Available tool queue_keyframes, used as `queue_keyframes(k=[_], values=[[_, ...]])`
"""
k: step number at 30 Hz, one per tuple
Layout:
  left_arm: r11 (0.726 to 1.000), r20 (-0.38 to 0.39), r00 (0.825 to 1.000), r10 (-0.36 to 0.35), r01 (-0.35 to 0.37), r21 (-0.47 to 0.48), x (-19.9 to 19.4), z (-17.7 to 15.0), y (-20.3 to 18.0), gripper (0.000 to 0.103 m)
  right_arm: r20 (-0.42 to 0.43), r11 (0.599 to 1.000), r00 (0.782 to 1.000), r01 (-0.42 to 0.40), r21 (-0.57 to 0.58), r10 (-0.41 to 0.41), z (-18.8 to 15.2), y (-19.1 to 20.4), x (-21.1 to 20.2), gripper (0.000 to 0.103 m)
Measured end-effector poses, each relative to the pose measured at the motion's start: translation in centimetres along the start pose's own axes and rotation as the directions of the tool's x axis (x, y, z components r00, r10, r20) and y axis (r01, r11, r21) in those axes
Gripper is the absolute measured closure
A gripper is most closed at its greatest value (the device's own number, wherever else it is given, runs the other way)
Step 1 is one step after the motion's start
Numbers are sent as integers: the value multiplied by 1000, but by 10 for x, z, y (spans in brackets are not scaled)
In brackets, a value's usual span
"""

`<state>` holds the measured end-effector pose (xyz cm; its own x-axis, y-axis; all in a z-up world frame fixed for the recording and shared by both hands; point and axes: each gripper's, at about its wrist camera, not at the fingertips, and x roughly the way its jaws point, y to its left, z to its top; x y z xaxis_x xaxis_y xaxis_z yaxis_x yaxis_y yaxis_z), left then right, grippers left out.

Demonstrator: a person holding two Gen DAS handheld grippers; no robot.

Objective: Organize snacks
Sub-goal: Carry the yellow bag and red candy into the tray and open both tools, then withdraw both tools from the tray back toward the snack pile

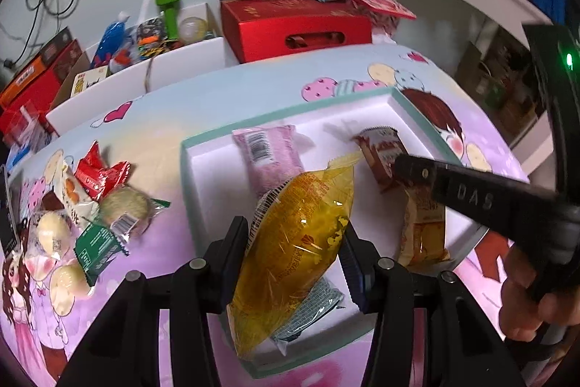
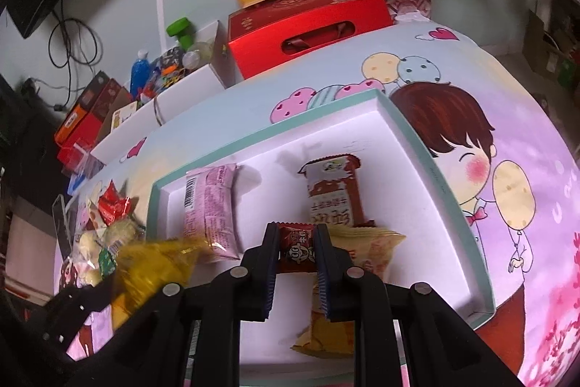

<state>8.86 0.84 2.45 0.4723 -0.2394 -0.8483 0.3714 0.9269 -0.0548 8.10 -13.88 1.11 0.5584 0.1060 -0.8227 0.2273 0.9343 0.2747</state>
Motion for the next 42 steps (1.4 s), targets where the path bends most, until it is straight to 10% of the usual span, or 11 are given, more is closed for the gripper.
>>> queue_keyframes(k=[23,42], values=[[999,25,1000,9,-10,40,-5,2,-9,39,1,999,1000,-28,-30,28,1,11,-3,82],[983,50,995,86,-76,-168,-19,6,50,21,-16,999,1000,9,-40,-10,0,14,3,82]])
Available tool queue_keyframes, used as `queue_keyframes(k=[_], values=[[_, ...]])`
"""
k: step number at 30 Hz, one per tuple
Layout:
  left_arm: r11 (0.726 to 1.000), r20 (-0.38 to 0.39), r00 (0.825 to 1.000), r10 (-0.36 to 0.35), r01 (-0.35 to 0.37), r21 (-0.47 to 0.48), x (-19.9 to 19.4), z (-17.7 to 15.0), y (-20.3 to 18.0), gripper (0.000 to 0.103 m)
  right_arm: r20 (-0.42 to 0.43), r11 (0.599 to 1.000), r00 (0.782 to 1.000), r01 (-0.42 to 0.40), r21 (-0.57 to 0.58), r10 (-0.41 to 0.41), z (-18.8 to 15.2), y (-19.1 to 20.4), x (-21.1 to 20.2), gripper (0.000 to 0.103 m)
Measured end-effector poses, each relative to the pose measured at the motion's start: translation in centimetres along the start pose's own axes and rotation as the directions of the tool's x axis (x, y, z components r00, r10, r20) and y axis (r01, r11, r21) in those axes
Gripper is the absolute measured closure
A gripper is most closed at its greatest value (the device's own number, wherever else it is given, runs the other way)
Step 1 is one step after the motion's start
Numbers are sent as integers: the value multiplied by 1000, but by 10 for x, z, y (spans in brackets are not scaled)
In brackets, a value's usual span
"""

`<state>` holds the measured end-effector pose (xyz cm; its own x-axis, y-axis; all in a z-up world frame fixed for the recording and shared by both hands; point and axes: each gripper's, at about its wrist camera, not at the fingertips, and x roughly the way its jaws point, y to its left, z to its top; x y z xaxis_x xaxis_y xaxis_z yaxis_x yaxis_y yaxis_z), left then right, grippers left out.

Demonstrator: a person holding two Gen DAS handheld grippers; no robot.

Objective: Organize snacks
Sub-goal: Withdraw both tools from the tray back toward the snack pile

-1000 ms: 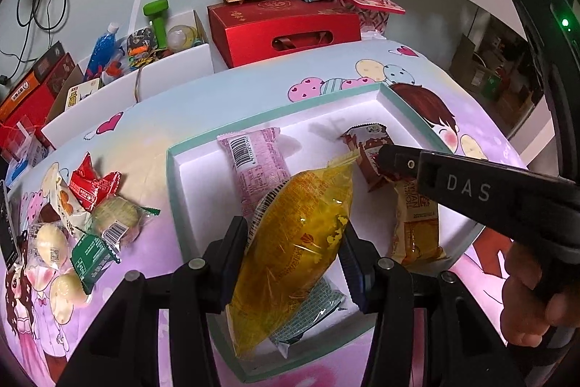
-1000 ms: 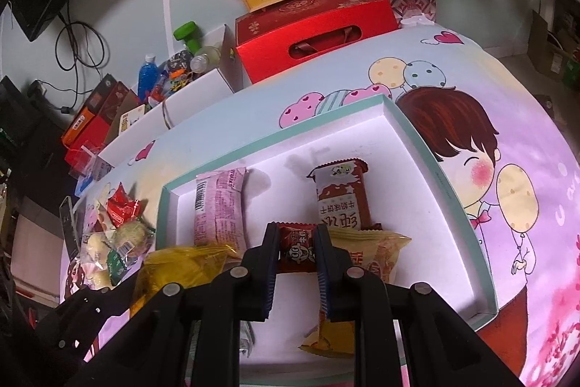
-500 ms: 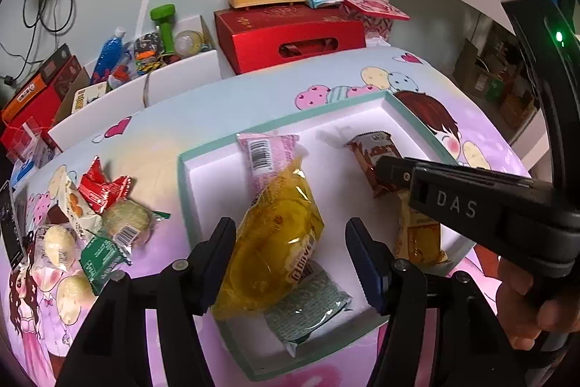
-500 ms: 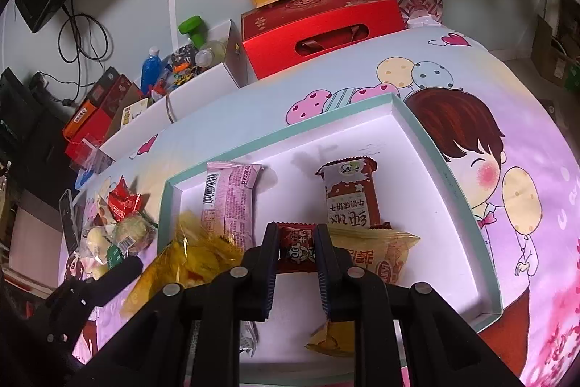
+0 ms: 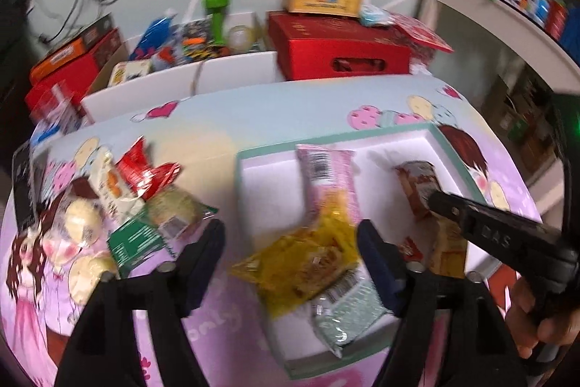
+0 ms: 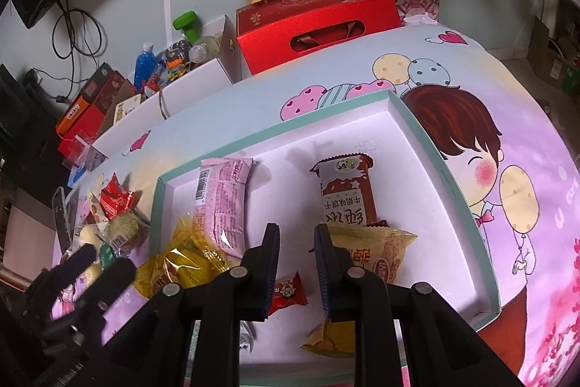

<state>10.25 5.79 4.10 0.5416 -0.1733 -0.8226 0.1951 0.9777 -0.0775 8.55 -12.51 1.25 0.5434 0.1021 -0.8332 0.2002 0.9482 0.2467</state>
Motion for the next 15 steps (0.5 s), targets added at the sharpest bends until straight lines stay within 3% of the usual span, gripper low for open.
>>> queue_keyframes(k=[5,6,9,12,15], values=[[994,-18,998,57,-59,-94,5,0,26,17,-14,999,999,37,-27,-37,-2,8,6,78],[991,-23,997,73,-75,-112,6,-1,31,12,-15,999,999,44,-32,-45,-3,12,7,72],[977,-42,993,110,-116,-179,9,-2,50,10,-6,997,999,50,-63,-51,-6,23,8,36],[955,-75,989,126,-142,-260,11,-7,73,10,18,995,999,47,-88,-45,-7,33,5,34],[927,-100,983,154,-179,-331,11,-13,98,10,29,994,999,28,-107,-25,-9,43,4,18]])
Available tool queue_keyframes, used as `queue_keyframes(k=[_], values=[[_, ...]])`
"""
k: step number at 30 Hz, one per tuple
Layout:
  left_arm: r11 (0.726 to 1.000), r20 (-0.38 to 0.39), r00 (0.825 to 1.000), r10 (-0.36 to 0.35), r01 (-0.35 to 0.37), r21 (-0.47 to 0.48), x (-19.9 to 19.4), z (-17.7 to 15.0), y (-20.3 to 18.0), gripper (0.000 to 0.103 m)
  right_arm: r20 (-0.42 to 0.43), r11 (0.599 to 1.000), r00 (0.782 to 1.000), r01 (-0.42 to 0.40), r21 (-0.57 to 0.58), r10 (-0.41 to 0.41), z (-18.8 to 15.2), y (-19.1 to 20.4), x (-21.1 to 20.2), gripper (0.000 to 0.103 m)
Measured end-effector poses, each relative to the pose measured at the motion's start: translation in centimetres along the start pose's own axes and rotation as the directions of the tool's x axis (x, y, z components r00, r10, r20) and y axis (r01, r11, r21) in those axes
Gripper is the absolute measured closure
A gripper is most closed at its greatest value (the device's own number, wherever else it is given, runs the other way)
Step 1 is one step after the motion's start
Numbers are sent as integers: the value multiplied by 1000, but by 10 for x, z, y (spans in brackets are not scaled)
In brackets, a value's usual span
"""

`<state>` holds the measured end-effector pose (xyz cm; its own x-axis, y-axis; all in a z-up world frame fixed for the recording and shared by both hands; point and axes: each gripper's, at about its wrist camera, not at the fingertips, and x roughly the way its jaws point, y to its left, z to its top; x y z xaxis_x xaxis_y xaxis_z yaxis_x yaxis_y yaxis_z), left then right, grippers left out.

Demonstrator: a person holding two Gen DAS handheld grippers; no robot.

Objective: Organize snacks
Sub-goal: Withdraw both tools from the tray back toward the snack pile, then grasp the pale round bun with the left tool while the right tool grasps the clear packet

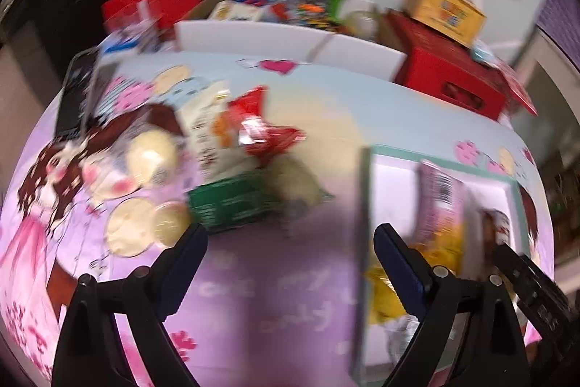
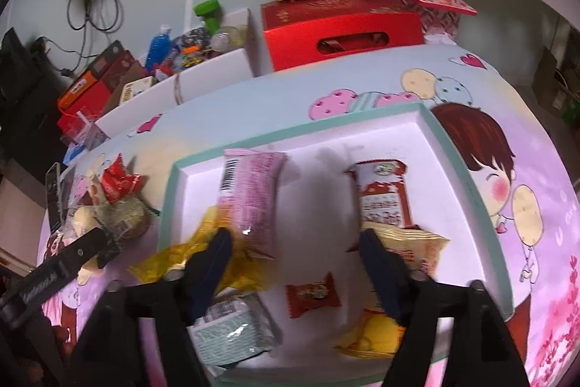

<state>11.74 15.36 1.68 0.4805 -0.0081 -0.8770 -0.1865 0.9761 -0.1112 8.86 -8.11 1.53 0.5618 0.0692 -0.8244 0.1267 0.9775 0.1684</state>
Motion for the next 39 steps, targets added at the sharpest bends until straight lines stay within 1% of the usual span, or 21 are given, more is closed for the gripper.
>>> queue_keyframes(k=[1,2,4,6,8,15,17,19,22,25,30,33,36,39], values=[[1000,-2,1000,7,-7,-23,1,1,8,10,2,1000,1000,-2,-7,2,-1,3,0,13],[999,-3,1000,13,-13,-44,1,1,15,10,5,1000,1000,-7,-22,7,-1,7,0,11],[997,-3,1000,24,-24,-76,1,2,26,8,12,999,1000,-13,-44,14,-2,14,0,0],[993,-5,999,41,-42,-109,2,2,39,7,25,998,1000,-13,-55,14,-3,19,-1,0],[988,-15,999,52,-54,-145,4,1,52,7,27,998,999,-29,-63,31,-3,23,-2,0],[971,-18,999,45,-48,-233,1,1,91,7,40,994,995,-84,-72,87,-4,37,-4,0],[963,-16,999,34,-37,-268,-1,1,102,7,49,992,994,-93,-82,97,-5,41,-5,0],[951,-13,999,37,-39,-306,-3,-1,114,7,63,990,992,-103,-92,109,-6,47,-7,0],[948,-3,999,47,-45,-316,-4,1,125,7,70,987,989,-126,-102,133,-6,56,-7,0],[943,16,999,49,-41,-332,-6,2,138,7,68,980,988,-125,-152,137,-10,72,-6,0],[930,44,998,44,-25,-366,-8,3,156,7,59,964,983,-157,-216,174,-13,97,-2,0],[929,55,998,38,-15,-370,-7,4,162,6,45,951,983,-162,-265,180,-16,113,1,0],[935,50,999,12,6,-355,-3,5,163,5,11,941,982,-180,-287,191,-18,127,9,0],[939,26,999,-41,48,-341,5,4,159,5,-15,931,983,-179,-318,184,-20,141,17,0]])
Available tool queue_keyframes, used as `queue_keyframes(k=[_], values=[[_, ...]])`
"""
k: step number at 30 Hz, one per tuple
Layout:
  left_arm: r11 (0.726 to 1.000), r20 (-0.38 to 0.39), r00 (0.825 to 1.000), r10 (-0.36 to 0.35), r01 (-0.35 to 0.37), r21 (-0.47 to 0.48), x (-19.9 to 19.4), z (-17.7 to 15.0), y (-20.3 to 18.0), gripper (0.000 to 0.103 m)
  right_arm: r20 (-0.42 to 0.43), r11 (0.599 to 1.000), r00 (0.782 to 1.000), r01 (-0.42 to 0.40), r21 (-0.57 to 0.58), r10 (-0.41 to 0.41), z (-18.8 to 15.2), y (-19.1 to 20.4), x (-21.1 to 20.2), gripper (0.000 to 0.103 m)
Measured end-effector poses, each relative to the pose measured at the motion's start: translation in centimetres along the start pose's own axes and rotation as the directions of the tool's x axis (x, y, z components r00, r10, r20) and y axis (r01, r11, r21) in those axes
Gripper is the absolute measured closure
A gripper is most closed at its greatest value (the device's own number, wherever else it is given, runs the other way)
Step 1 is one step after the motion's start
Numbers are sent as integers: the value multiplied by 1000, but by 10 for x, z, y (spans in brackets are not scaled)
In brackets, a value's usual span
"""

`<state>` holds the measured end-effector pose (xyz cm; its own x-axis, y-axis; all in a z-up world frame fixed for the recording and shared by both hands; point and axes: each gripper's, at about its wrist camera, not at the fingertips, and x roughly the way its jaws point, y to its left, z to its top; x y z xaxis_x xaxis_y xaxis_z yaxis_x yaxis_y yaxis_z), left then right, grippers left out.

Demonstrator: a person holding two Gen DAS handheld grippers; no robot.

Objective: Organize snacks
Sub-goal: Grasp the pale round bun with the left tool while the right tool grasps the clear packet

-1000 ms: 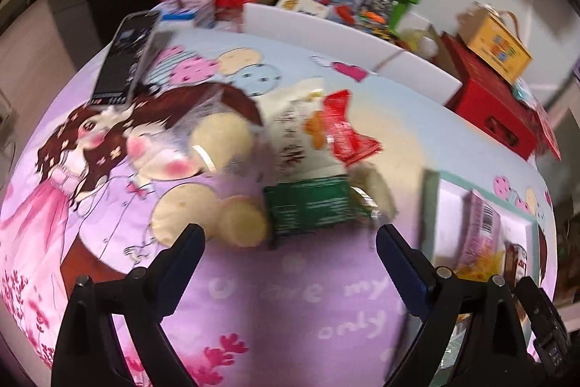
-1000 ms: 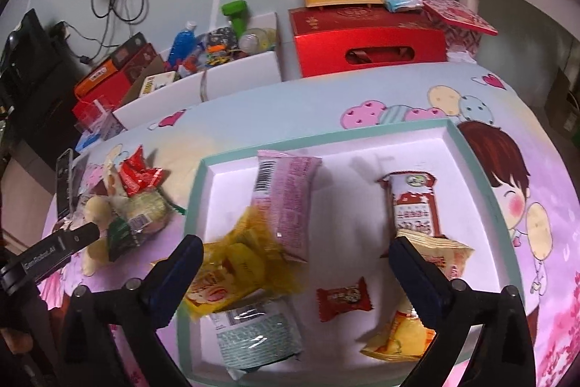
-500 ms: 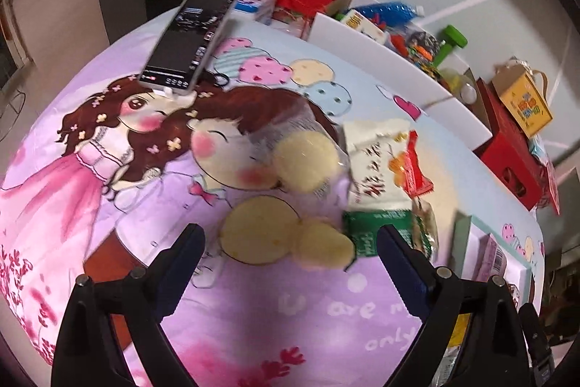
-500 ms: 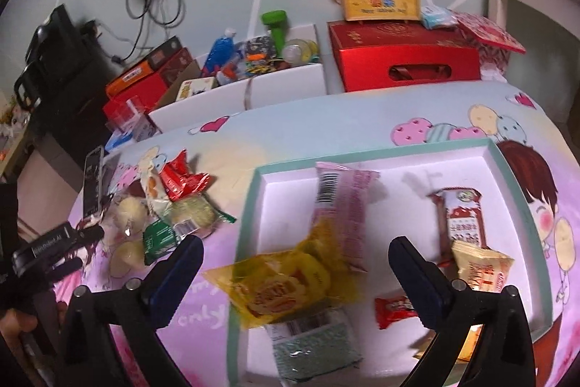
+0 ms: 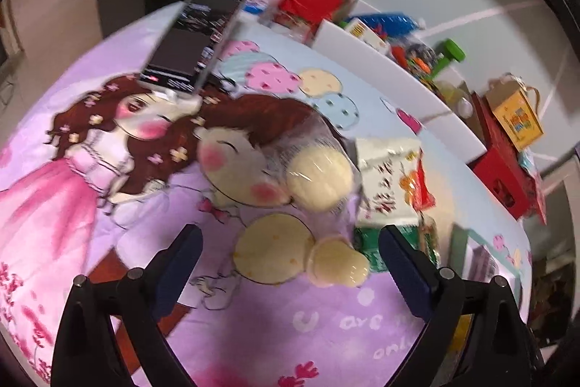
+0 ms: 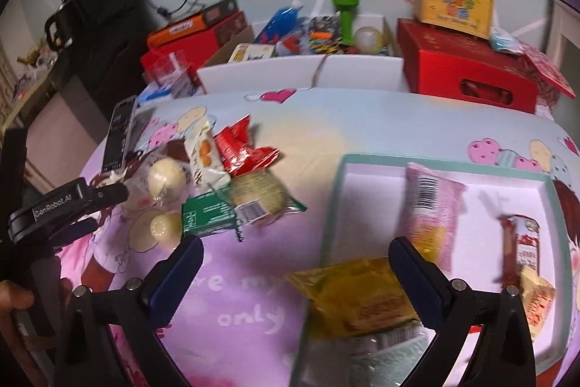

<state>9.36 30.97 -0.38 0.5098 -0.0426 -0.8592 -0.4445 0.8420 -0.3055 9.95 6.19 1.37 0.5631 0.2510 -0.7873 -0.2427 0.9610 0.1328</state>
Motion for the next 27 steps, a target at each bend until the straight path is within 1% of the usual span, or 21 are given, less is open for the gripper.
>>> queue_keyframes(k=[2,5,8,12,16,18,20,22,27], values=[[1000,-25,999,-20,20,0,4,0,-1,5,-13,1000,1000,-1,-22,1,1,7,7,0],[999,-49,997,-52,52,-15,9,-1,-2,5,-33,999,999,-27,-44,25,4,17,18,0],[995,-89,992,-95,93,-26,20,-2,-3,5,-37,997,999,-26,-79,23,7,26,25,0],[995,-123,987,-103,104,0,30,-4,-11,6,-52,993,999,-11,-121,4,13,34,38,0],[993,-150,983,-110,115,22,38,-6,-19,6,-70,992,998,-10,-127,1,14,36,53,0],[993,-166,980,-108,115,33,41,-8,-21,8,-72,990,997,-9,-141,-1,14,38,60,3],[992,-184,976,-112,120,32,45,-9,-23,14,-75,987,997,-7,-157,-4,15,41,65,8],[992,-199,973,-116,125,32,49,-9,-24,19,-77,986,997,-2,-168,-11,15,42,71,15],[992,-216,970,-109,119,37,55,-10,-27,29,-85,987,996,-5,-163,-9,16,42,84,22]])
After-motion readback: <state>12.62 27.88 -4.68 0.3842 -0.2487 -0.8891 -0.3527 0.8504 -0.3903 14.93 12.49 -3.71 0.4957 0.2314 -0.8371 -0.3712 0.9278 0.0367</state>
